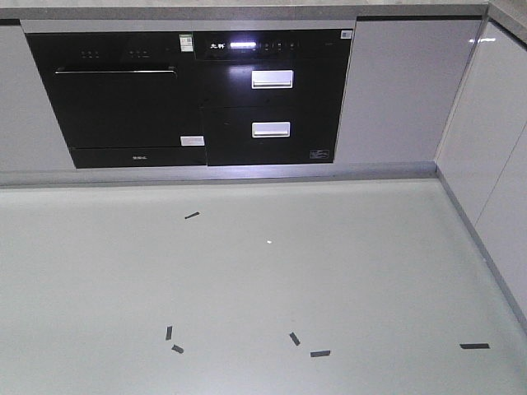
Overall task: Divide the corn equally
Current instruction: 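Drive the base forward toward the counter with the pot and plates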
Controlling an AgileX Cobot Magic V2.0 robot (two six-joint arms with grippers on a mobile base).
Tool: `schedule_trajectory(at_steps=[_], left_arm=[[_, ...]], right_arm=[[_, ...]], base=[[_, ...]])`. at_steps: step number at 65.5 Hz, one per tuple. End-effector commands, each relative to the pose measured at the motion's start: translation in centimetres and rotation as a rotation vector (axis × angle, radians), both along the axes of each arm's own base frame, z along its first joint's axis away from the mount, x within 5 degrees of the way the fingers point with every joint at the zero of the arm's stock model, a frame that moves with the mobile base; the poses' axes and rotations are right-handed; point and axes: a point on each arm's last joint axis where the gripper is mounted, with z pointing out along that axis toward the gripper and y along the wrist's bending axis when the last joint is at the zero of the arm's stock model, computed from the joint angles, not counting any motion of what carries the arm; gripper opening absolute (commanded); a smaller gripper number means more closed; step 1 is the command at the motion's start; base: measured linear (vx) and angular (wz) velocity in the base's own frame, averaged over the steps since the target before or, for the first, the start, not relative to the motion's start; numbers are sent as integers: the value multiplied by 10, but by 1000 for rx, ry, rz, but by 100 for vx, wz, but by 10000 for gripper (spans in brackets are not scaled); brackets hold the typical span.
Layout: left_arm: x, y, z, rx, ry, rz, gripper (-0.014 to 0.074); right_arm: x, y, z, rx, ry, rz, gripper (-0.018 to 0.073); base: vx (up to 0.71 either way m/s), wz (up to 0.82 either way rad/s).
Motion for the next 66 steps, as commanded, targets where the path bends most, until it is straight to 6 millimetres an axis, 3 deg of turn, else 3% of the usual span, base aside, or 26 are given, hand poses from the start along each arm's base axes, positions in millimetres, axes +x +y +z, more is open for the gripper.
schedule_trajectory(at_steps=[1, 66], left_arm=[[-1, 0, 3, -15, -79, -7, -6], [-1, 0, 3, -15, -79, -7, -6]], right_arm=[[0, 0, 4, -8, -67, -2, -11], [0, 0, 4, -8, -67, -3, -11]], base=[[12, 2], [18, -1]])
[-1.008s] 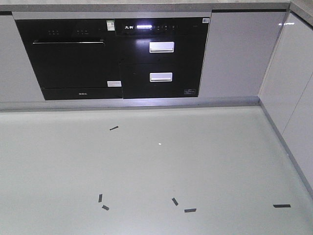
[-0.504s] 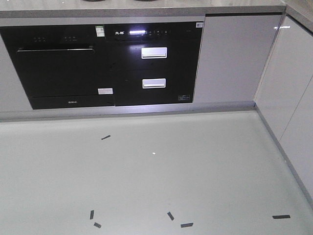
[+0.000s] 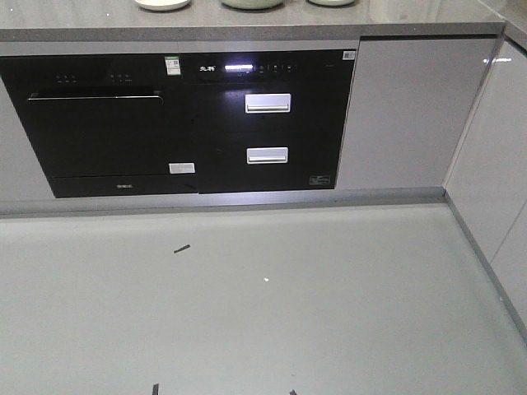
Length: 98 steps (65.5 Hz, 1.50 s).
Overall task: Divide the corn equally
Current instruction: 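Drive the base forward toward the counter with the pot and plates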
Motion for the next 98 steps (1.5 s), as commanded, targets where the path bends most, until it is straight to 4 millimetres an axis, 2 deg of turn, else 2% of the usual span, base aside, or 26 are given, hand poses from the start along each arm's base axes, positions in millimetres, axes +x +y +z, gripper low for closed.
schedule_trajectory(at_steps=[1, 98], left_arm=[[-1, 0, 3, -15, -79, -7, -6], [-1, 0, 3, -15, -79, -7, -6]], right_arm=[[0, 0, 4, -8, -67, -3, -11], [0, 0, 4, -8, -67, -3, -11]], base=[[24, 6], [23, -1]])
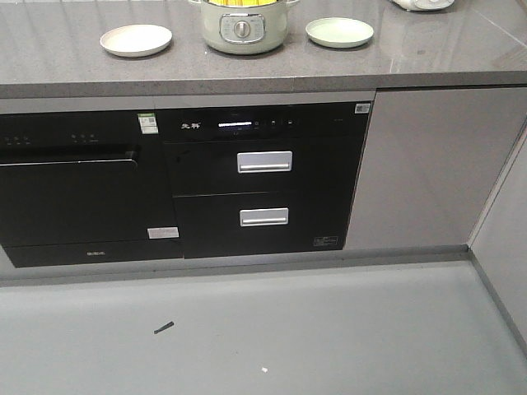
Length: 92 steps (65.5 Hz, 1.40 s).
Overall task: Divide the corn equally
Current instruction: 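Drive the base forward toward the counter with the pot and plates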
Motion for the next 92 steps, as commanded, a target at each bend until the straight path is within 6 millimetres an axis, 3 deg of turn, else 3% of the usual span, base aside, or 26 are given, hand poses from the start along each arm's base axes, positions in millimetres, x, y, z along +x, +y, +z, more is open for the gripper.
schedule_trajectory(at_steps=[1, 92], left_arm=[[-1, 0, 3, -15, -79, -7, -6], [-1, 0, 3, -15, -79, -7, -6]], right_arm=[[0, 0, 4, -8, -67, -3, -11], [0, 0, 4, -8, -67, -3, -11]], base=[[16, -3], [15, -2]])
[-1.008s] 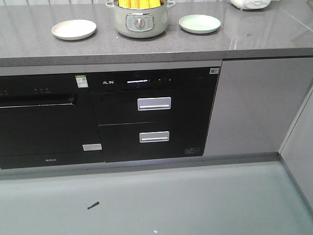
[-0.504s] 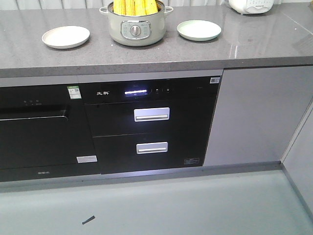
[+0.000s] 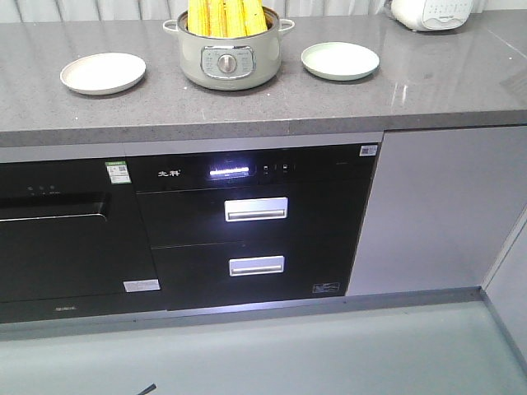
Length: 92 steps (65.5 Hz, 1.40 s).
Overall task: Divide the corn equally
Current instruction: 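Drive the base forward toward the counter with the pot and plates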
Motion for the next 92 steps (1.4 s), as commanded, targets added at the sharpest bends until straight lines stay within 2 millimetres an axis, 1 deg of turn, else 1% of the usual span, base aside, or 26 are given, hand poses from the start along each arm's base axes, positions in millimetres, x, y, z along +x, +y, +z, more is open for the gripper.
schedule_trajectory(at_steps=[1, 92], left_arm=[[-1, 0, 3, -15, -79, -7, -6], [-1, 0, 3, -15, -79, -7, -6]], right_arm=[[0, 0, 4, -8, -67, -3, -11], [0, 0, 4, -8, -67, -3, -11]], base=[[12, 2], [18, 3]])
